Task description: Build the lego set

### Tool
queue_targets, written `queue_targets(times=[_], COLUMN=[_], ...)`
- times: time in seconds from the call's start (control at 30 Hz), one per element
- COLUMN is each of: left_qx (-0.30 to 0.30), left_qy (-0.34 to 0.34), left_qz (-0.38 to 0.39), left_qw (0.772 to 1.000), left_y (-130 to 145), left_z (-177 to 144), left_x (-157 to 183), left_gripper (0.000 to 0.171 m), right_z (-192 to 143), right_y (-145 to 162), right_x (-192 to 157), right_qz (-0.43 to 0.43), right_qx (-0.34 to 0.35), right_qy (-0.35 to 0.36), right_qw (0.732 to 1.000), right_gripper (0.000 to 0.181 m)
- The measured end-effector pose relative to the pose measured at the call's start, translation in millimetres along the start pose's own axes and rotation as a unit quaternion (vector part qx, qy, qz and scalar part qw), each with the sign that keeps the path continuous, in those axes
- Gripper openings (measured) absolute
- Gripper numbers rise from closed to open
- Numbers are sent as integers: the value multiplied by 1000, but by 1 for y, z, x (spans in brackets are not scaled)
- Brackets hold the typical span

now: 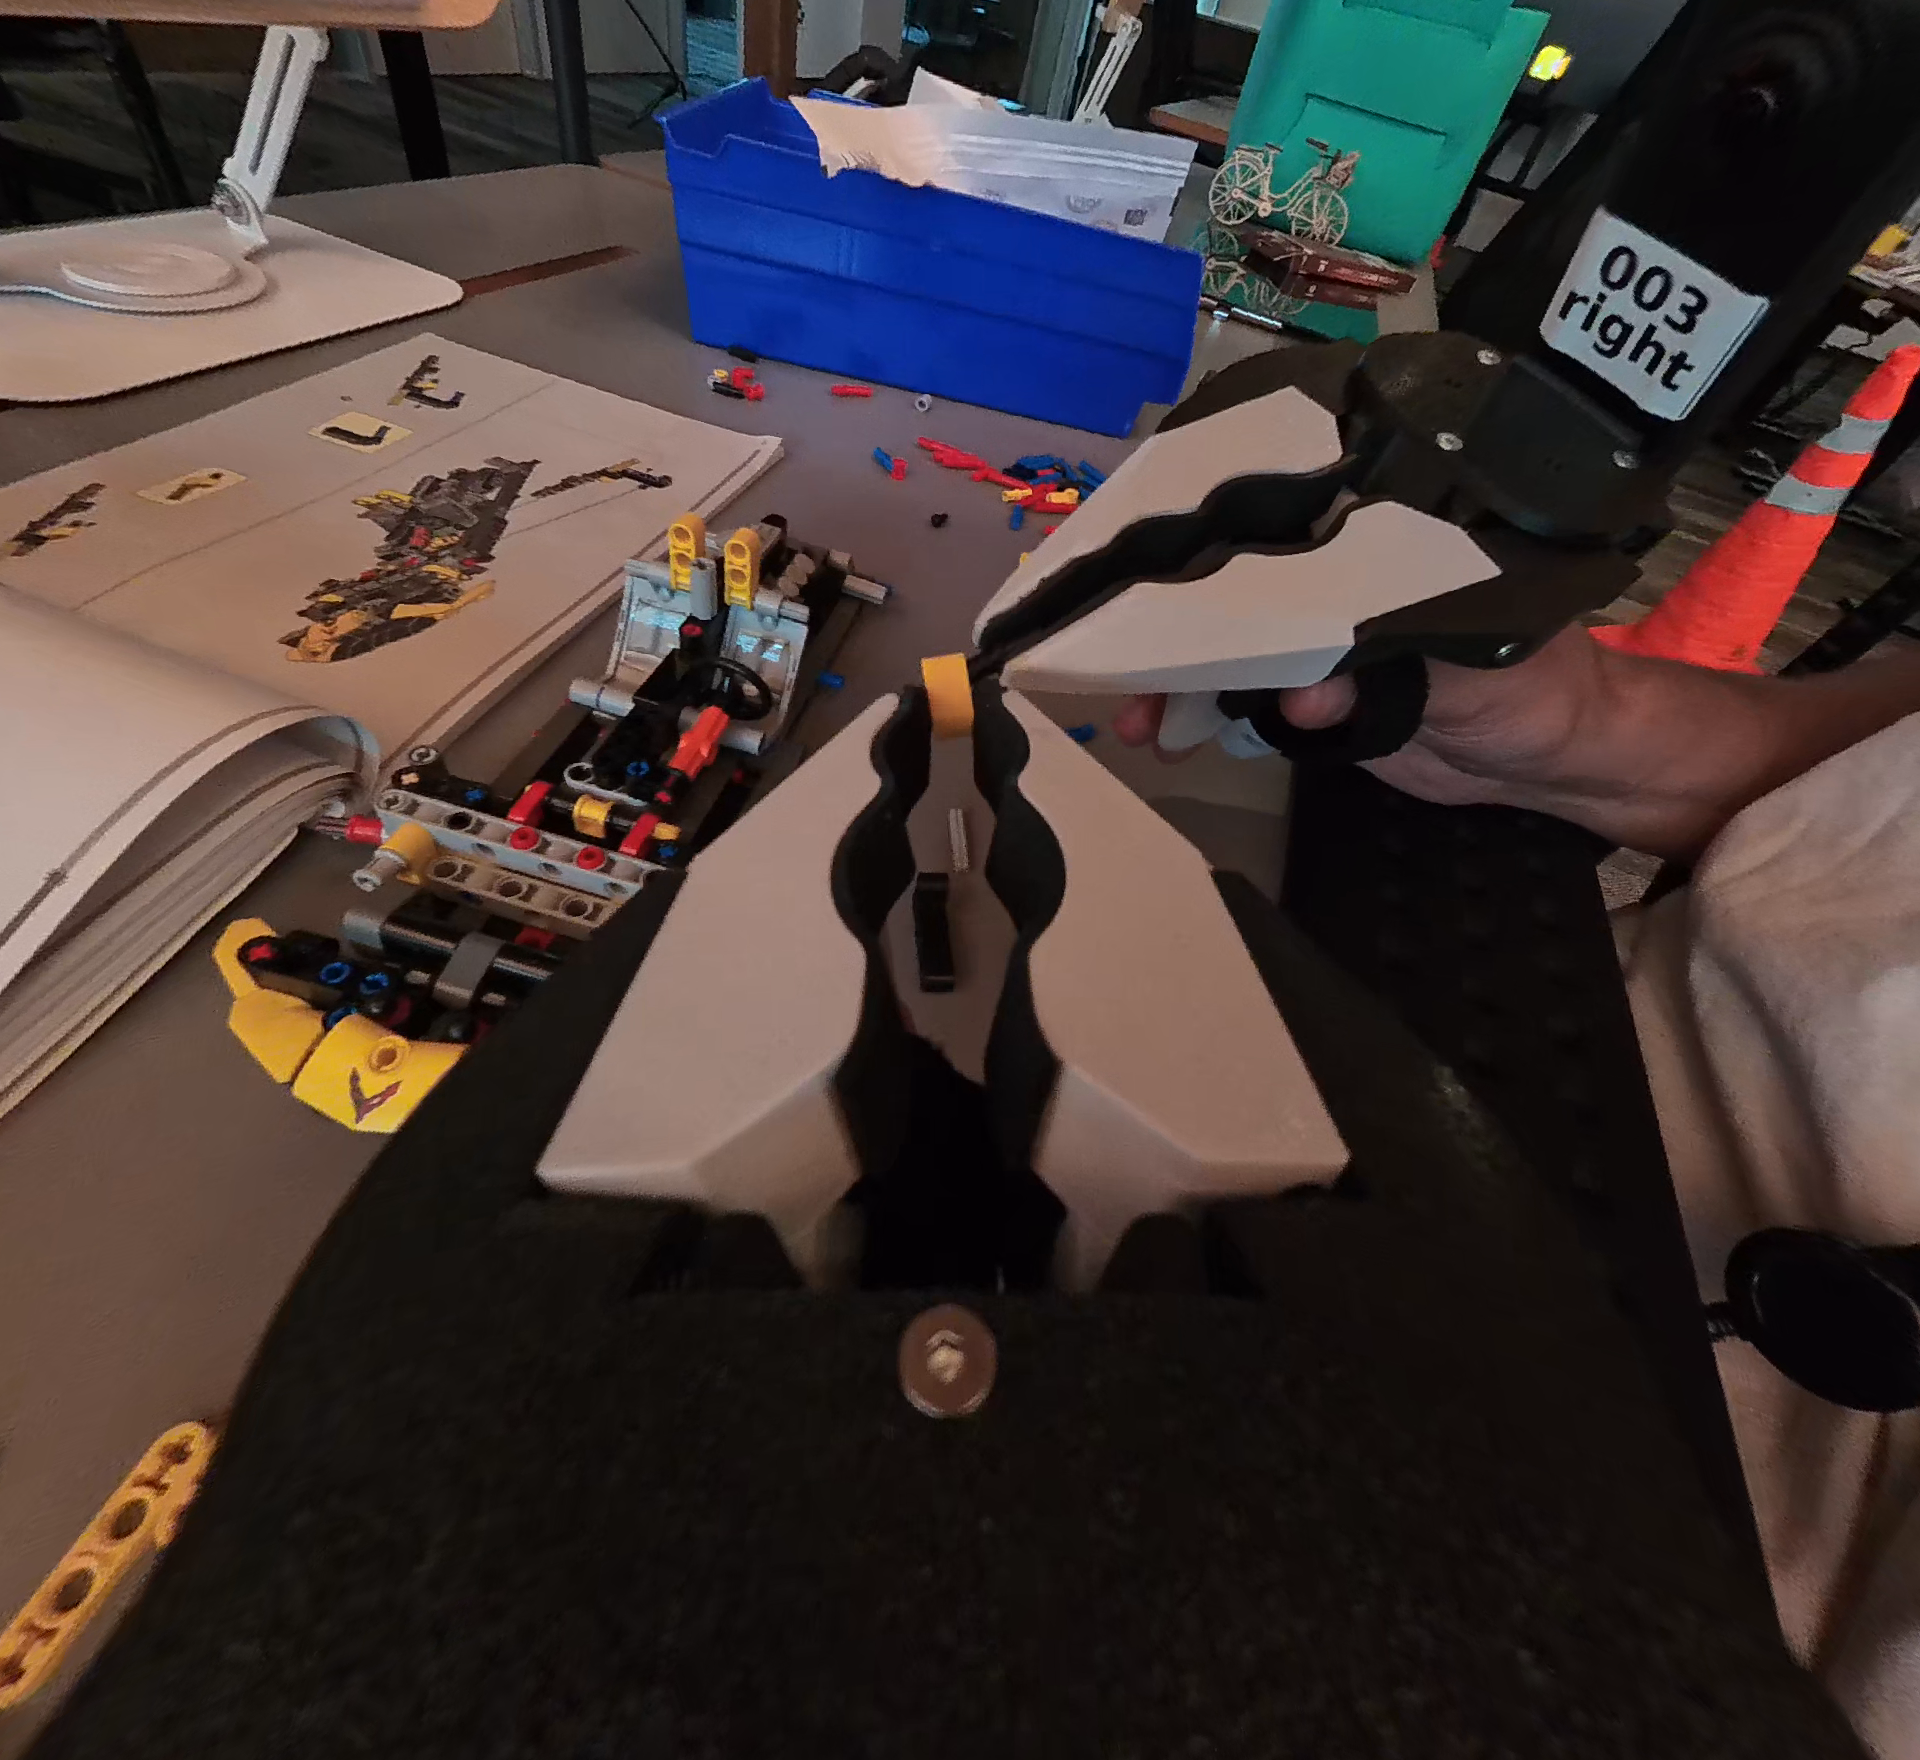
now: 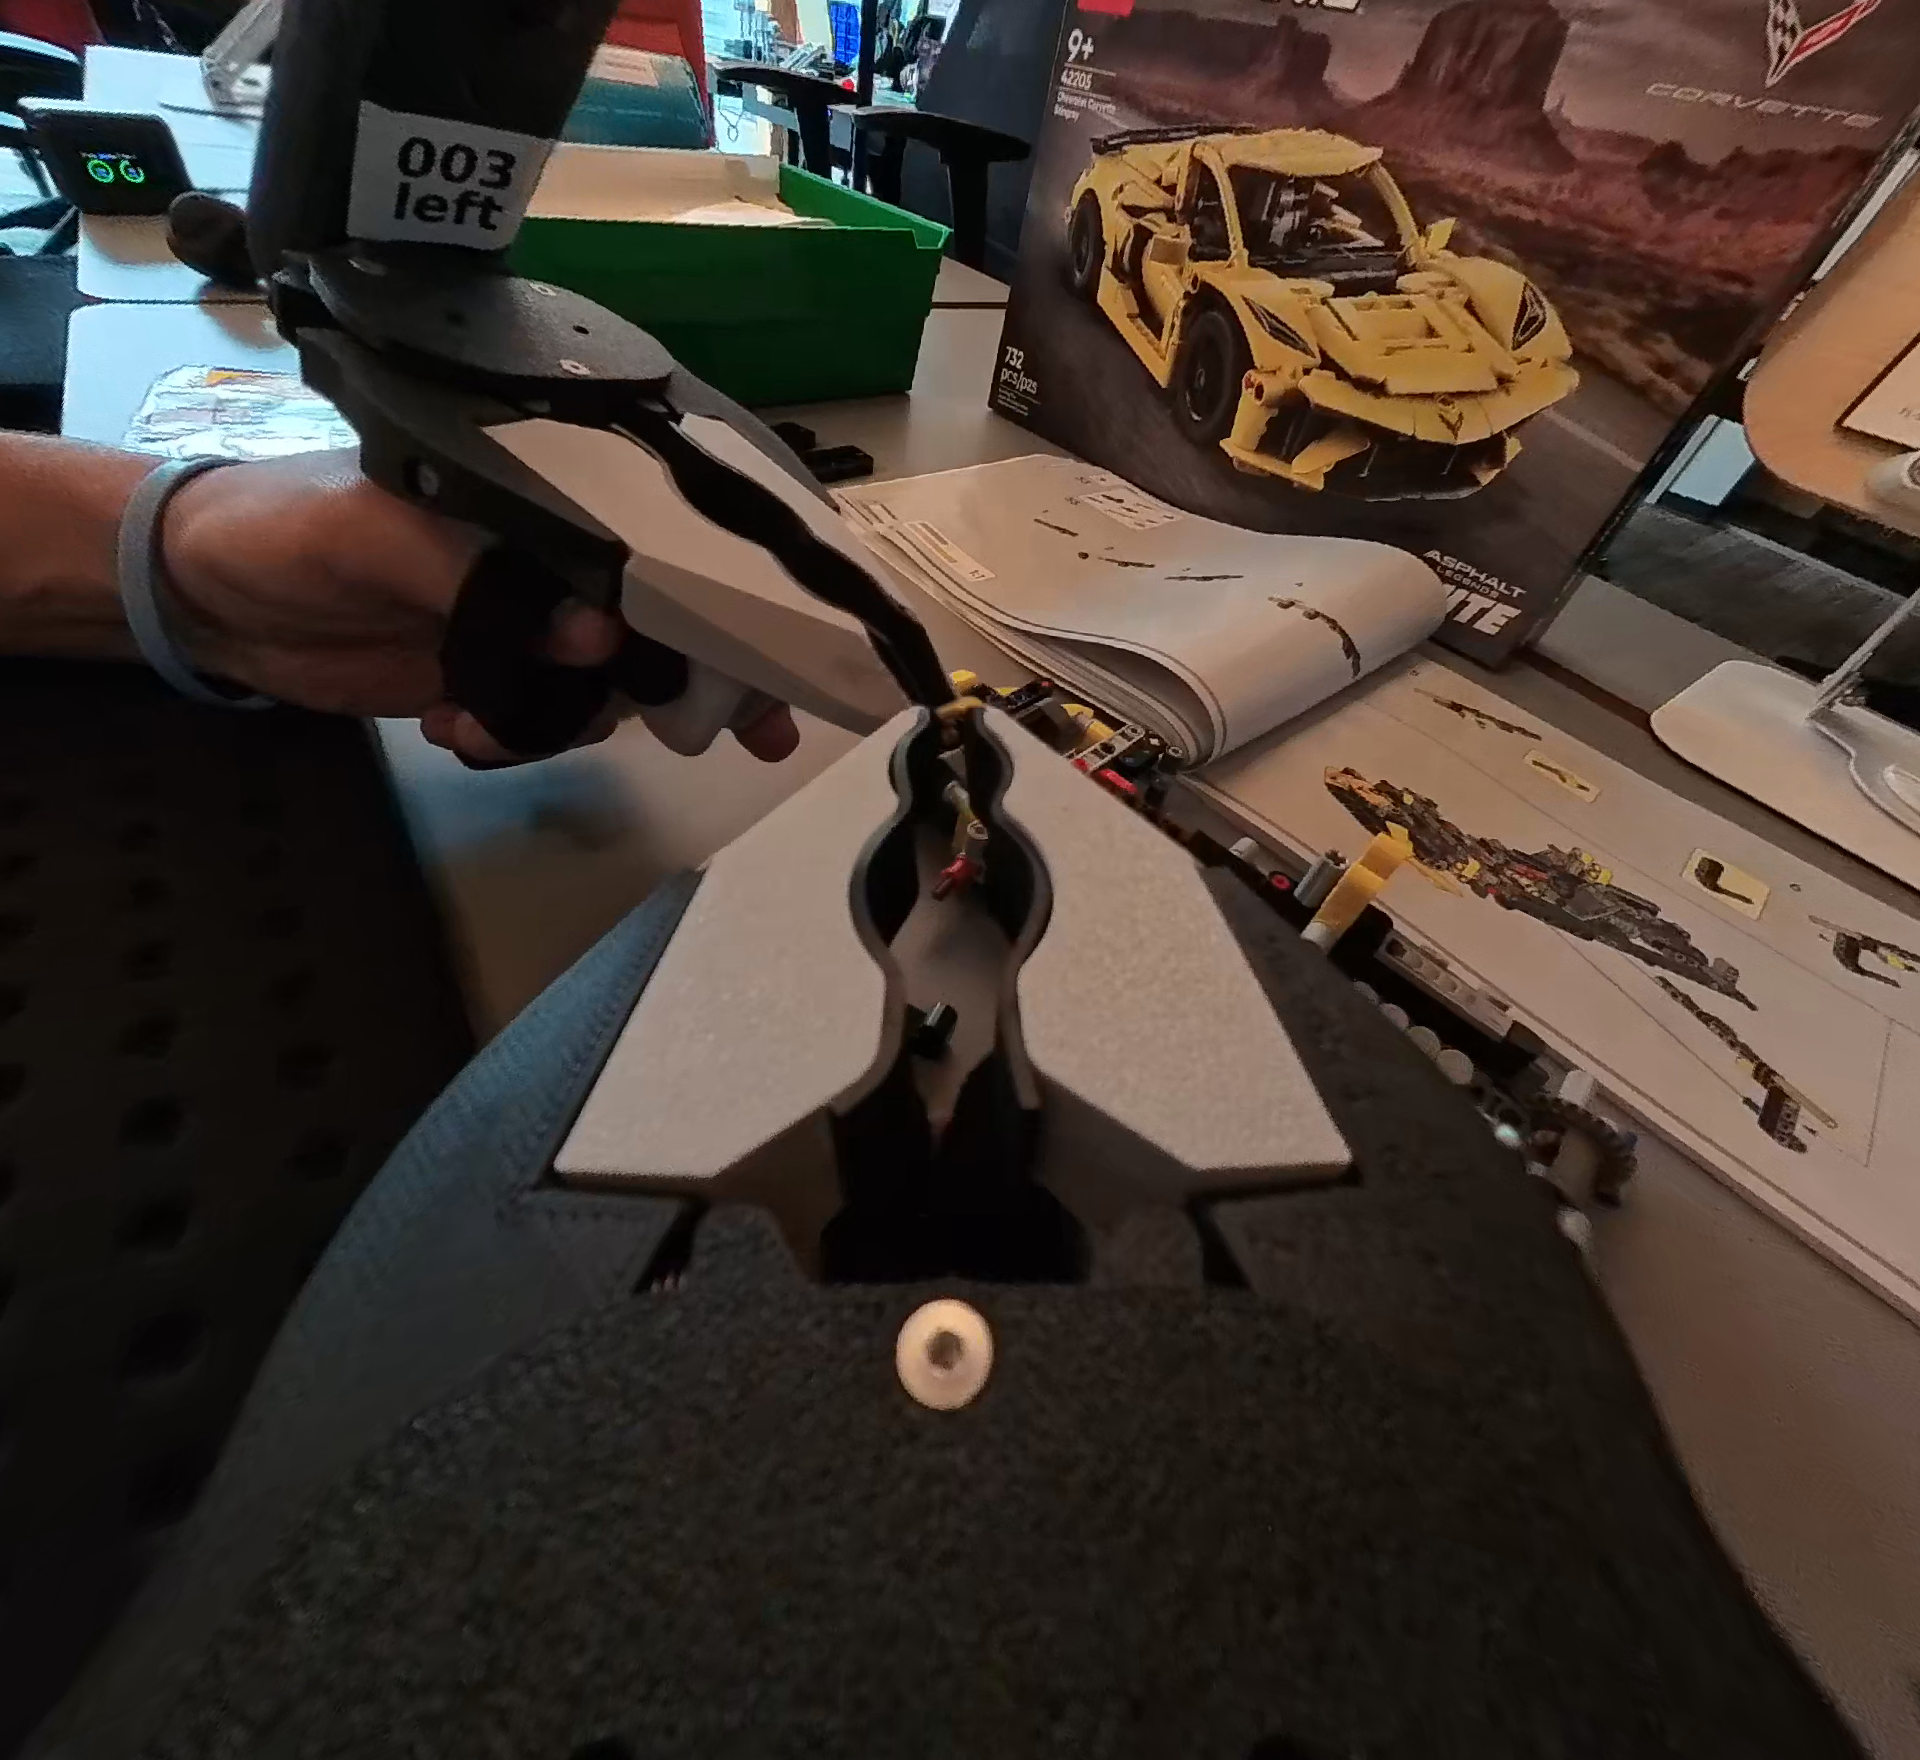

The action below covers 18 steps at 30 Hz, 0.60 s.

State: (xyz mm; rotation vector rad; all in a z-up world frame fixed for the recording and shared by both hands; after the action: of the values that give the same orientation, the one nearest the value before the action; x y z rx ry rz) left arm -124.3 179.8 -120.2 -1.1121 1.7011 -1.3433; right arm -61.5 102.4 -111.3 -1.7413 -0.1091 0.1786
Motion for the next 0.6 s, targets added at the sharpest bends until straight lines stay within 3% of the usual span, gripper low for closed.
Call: queue_targets(times=[0.3,0.4,0.6], left_qx=[3,16,60], left_qy=[-20,-72,-120], left_qz=[8,32,3], left_qw=[1000,997,991], left_y=[-2,-10,-22], left_z=[1,5,9], left_x=[1,4,6], left_gripper=[6,6,6], right_z=[0,-1,-3], right_y=[-1,-4,-11], right_x=[1,6,14], right_qz=[1,74,202], right_qx=[11,43,121], right_qy=[3,4,-22], right_qw=[1000,996,972], right_gripper=[4,4,4])
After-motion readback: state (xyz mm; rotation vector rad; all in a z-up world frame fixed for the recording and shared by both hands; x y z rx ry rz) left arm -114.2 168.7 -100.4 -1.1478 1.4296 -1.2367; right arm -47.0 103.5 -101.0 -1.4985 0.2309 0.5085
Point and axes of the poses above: each gripper's, where its closed fingertips meet, z out along the fingers, y out of its underside, x = y × z across the jaws, the point moved 6 cm from there along -z, back along the fingers, and after that the axes turned 12 degrees about z, right-handed, at the moved point
